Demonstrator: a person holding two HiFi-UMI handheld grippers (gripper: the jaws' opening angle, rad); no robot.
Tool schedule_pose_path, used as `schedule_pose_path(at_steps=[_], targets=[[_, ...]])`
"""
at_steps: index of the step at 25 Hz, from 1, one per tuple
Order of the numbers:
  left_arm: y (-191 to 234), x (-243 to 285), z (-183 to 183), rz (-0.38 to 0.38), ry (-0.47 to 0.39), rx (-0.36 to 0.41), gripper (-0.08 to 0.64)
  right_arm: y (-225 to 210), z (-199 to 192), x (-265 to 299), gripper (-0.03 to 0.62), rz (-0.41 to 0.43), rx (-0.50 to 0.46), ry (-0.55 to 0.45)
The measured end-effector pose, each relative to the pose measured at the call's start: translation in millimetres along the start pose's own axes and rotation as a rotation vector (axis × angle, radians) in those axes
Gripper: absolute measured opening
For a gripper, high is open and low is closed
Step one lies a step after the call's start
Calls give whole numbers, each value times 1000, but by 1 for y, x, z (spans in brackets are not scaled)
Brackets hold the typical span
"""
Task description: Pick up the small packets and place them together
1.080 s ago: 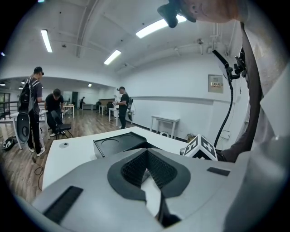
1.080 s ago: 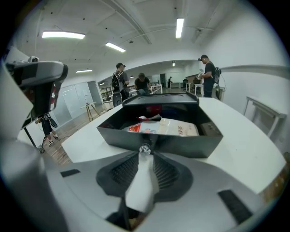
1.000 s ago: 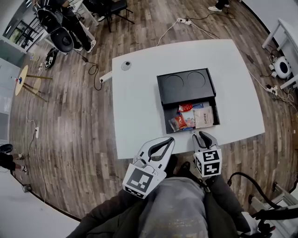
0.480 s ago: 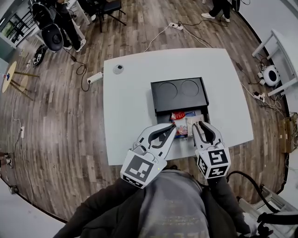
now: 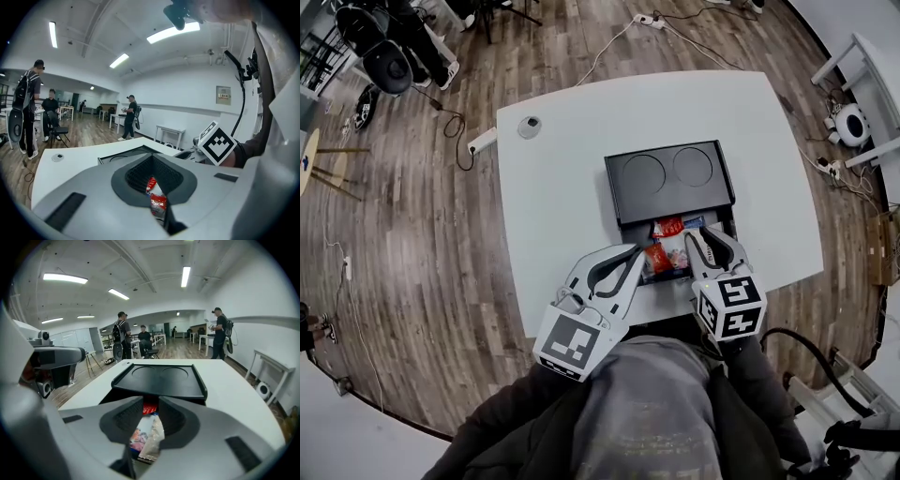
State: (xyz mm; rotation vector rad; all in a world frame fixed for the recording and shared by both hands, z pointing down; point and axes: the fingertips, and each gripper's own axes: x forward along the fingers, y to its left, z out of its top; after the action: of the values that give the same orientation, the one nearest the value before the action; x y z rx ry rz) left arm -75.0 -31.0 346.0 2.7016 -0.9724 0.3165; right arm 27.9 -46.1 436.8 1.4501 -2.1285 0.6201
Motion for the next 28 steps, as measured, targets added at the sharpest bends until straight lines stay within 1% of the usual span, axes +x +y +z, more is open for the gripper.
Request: schedule_pose_path(at_steps=[3, 7, 12, 15, 19, 20, 21, 23, 28], targets=[[1, 6, -4, 5, 24, -22, 3, -3, -8, 14, 100, 29, 6, 67], [11, 9, -9, 35, 52, -61, 3, -1, -18, 31, 117, 68, 16, 150], [16, 14, -20, 46, 83, -93, 3, -9, -23, 47, 118, 75, 39, 210], [21, 15, -21, 64, 88, -109, 3, -9, -28, 53, 118, 89, 56, 253], [27, 12, -21, 79, 86, -114, 3, -3, -36, 60, 117, 102, 37, 319], [28, 12, -22, 79, 87, -114, 3, -2, -37, 62, 113, 103, 25, 329], [28, 12, -22, 79, 86, -115, 3, -2, -38, 62, 73, 101, 12, 333], [28, 13, -21, 82, 83, -116, 3, -3, -37, 62, 18, 96, -8, 327], [29, 9, -14, 91, 64, -106, 3, 0, -28, 50, 8, 111, -36, 289]])
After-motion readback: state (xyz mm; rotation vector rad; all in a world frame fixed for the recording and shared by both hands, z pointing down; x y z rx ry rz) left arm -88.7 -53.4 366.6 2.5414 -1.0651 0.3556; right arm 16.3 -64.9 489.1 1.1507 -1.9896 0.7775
